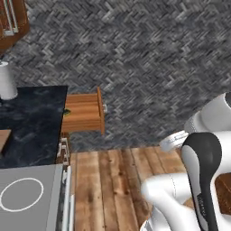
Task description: Restock the sink supplies by placing the sponge and soap dispenser on the counter and next to the sink. Make sure the soap dispenser is upright.
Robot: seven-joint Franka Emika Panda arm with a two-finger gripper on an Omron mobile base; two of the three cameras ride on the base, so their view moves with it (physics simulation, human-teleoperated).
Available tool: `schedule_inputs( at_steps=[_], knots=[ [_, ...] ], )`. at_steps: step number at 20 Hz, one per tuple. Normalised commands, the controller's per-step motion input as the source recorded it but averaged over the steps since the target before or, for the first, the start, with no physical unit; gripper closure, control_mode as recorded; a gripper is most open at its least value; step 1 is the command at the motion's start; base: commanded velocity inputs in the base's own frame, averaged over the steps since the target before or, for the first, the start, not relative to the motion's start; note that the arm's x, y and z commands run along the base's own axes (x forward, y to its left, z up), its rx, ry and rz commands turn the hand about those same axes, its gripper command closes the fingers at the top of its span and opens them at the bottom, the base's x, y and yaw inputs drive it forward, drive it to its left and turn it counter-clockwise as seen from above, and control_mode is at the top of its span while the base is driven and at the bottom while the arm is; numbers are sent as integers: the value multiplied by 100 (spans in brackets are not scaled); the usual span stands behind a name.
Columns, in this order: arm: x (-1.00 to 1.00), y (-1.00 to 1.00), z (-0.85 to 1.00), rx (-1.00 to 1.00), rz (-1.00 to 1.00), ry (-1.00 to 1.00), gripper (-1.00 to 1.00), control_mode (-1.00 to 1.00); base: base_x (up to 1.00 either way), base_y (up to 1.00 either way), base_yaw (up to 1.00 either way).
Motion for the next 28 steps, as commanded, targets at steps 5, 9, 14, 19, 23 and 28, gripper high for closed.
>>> schedule_inputs(
  at_steps=[5, 9, 14, 19, 23, 28],
  knots=[
    [0, 0, 0, 0, 0, 0, -100, 100, 77, -11, 57],
    [0, 0, 0, 0, 0, 0, -100, 100, 78, -10, 54],
    [0, 0, 0, 0, 0, 0, -100, 100, 37, -42, 49],
    [0, 0, 0, 0, 0, 0, -100, 100, 40, -30, 50],
    [0, 0, 0, 0, 0, 0, -100, 100, 47, -20, 51],
    [0, 0, 0, 0, 0, 0, -100, 100, 32, -43, 43]
  ],
)
